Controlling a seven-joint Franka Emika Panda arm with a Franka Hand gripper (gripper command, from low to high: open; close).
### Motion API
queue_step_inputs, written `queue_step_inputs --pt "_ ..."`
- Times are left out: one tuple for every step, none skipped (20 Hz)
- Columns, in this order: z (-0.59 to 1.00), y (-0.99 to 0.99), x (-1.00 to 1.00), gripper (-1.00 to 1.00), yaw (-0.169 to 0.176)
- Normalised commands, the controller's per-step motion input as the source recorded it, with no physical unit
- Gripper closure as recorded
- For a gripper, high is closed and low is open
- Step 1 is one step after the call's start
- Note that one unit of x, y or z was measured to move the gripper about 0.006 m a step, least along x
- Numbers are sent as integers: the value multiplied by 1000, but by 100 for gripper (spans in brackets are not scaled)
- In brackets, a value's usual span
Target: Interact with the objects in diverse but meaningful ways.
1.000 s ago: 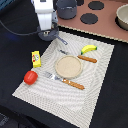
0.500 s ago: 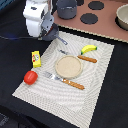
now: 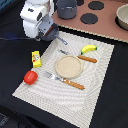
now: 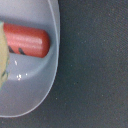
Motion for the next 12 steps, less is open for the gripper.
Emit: queue_step_inputs --pt "-211 54 -20 -100 0" --pt "-203 86 0 -100 0" --pt "-211 100 0 -100 0" --pt "-217 94 0 -100 0" --pt "-234 91 0 -100 0" --pt "-240 77 0 -100 0" --pt "-243 80 0 -100 0" --pt "-243 71 0 -100 -1" --pt "-254 71 0 -100 -4" --pt "-240 80 0 -100 -10" --pt "-231 100 0 -100 -9" --pt "-220 109 0 -100 -9"
